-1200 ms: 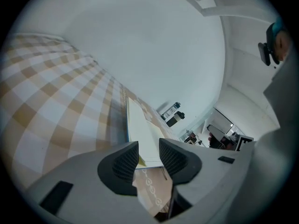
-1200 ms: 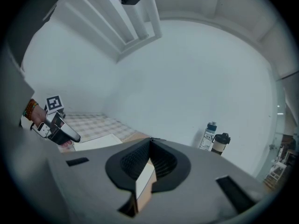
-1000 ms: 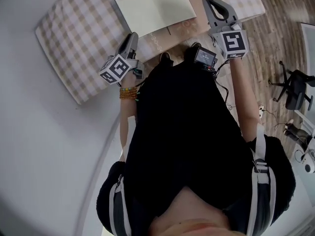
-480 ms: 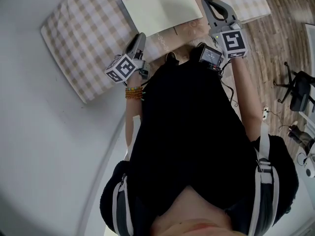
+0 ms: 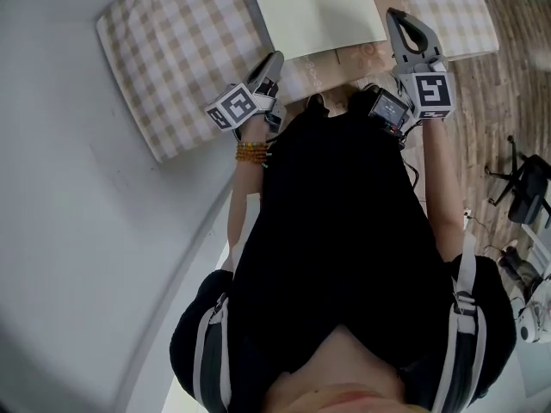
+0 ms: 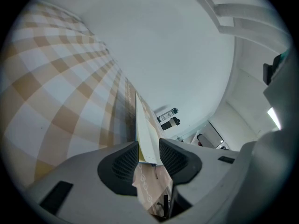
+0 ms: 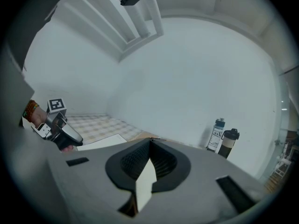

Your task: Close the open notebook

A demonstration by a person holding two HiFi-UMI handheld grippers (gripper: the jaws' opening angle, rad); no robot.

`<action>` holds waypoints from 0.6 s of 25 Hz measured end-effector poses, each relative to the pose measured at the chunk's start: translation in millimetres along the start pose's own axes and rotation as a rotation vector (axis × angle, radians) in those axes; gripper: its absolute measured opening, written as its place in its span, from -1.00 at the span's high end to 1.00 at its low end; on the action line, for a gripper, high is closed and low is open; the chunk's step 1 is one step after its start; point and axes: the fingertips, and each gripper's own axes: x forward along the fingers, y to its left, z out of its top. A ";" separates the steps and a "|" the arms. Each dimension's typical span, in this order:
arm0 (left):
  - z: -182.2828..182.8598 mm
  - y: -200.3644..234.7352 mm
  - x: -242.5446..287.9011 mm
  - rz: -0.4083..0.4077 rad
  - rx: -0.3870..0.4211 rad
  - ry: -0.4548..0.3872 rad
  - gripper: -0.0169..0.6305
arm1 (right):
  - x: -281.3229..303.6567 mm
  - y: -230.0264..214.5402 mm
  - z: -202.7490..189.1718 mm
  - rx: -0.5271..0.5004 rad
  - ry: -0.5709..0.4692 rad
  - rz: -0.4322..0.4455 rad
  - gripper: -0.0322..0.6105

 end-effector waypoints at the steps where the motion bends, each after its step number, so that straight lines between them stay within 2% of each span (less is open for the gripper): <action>1: -0.1 2.3 0.2 -0.001 -0.014 0.000 0.47 | 0.1 1.1 0.6 -0.003 -0.001 0.001 0.89; 6: -0.3 9.5 -9.3 -0.020 -0.100 -0.028 0.47 | -3.0 3.2 -0.2 -0.002 0.008 0.000 0.89; 15: -9.0 4.5 7.8 -0.058 -0.082 0.044 0.47 | -5.6 5.4 -3.3 0.010 0.008 0.002 0.89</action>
